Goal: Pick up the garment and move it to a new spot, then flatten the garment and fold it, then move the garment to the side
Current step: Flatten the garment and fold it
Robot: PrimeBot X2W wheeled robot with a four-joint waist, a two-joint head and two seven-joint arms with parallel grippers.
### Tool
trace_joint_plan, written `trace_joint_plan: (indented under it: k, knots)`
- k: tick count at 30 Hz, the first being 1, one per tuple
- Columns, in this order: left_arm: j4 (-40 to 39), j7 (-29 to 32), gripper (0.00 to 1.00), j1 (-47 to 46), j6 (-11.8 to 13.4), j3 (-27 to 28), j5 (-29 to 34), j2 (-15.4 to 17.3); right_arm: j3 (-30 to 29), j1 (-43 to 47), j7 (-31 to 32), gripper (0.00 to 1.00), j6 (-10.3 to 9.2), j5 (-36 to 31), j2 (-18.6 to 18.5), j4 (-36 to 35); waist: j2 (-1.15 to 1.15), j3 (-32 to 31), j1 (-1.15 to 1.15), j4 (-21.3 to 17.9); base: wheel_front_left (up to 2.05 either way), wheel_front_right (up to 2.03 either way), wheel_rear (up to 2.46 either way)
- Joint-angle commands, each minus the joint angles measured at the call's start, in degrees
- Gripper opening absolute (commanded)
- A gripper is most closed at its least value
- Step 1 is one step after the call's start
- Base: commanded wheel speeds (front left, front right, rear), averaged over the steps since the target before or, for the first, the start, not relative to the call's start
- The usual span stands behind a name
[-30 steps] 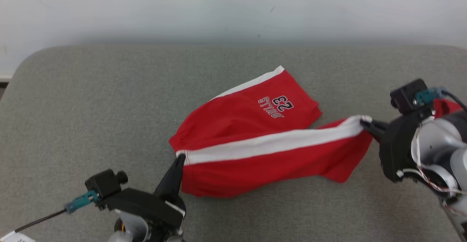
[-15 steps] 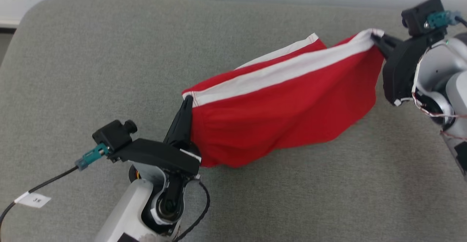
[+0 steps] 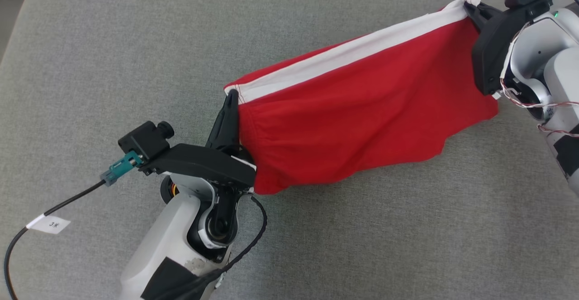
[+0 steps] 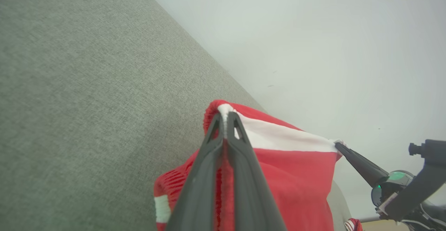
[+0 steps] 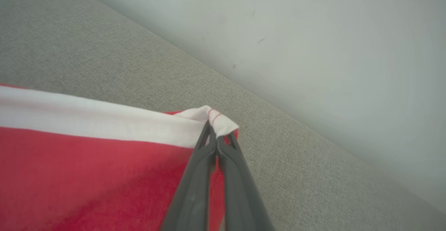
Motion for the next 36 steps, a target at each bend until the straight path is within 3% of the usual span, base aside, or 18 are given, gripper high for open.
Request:
trace_joint_plan:
  k: [1,3,5,6,7,8,18,23,29,36]
  knots:
    - [0.7,-0.5,0.09,-1.0,0.0,-0.2,0.7,-0.2,0.6,-0.9,-0.6,0.0,-0.13,0.4,0.7,0.7,-0.01,0.3,-0.01,0.3,0.0,0.0,0.0]
    - [1.5,-0.7,0.04,-1.6,-0.2,0.0,0.4,-0.4,1.4,-1.8,-1.2,0.0,-0.13,0.5,1.2,1.8,-0.01,0.4,-0.01,0.3,0.0,0.0,0.0]
    - [1.9,-0.9,0.07,-1.9,-0.1,0.0,0.6,-0.4,1.8,-2.2,-1.4,0.0,-0.13,0.7,1.3,2.3,-0.01,0.5,-0.01,0.4,0.0,0.0,0.0]
    - [2.4,-1.1,0.16,-2.2,-0.2,0.1,0.6,-0.5,2.1,-2.6,-1.6,0.0,-0.13,1.1,1.5,2.9,-0.01,0.5,-0.01,0.4,0.0,0.0,0.0]
    - [2.8,-1.1,0.41,-2.5,-0.3,0.0,0.7,-0.6,2.3,-3.0,-2.1,0.08,-0.13,1.4,1.8,3.5,-0.01,0.5,-0.01,0.5,0.0,0.0,0.0]
    - [3.2,-1.2,1.0,-2.7,-0.4,-0.1,0.9,-0.6,2.3,-3.3,-2.5,1.0,-0.13,1.9,2.1,4.2,-0.01,0.5,-0.01,0.5,0.0,0.0,0.0]
    - [6.5,-2.6,1.0,-3.2,1.4,0.5,8.3,0.7,4.7,-3.4,-3.6,1.0,-0.13,6.6,3.2,8.4,-0.01,-2.5,-0.01,0.9,0.0,0.0,0.0]
    - [1.1,-2.6,1.0,0.5,5.3,3.0,22.6,3.4,4.8,-1.8,1.8,1.0,-0.13,10.9,2.6,9.5,-0.01,-5.0,-0.01,0.5,0.0,0.0,0.0]
    - [-8.2,-2.7,1.0,8.4,7.8,2.5,39.9,6.6,1.6,0.5,8.5,1.0,-0.13,14.4,1.4,11.7,-0.01,-6.8,-0.01,0.4,0.0,0.0,0.0]
    - [-15.0,-2.7,1.0,18.4,8.0,3.3,48.5,6.2,-4.3,4.3,9.2,1.0,-0.13,12.9,1.5,16.1,-0.01,-6.4,-0.01,1.9,0.0,0.0,0.0]
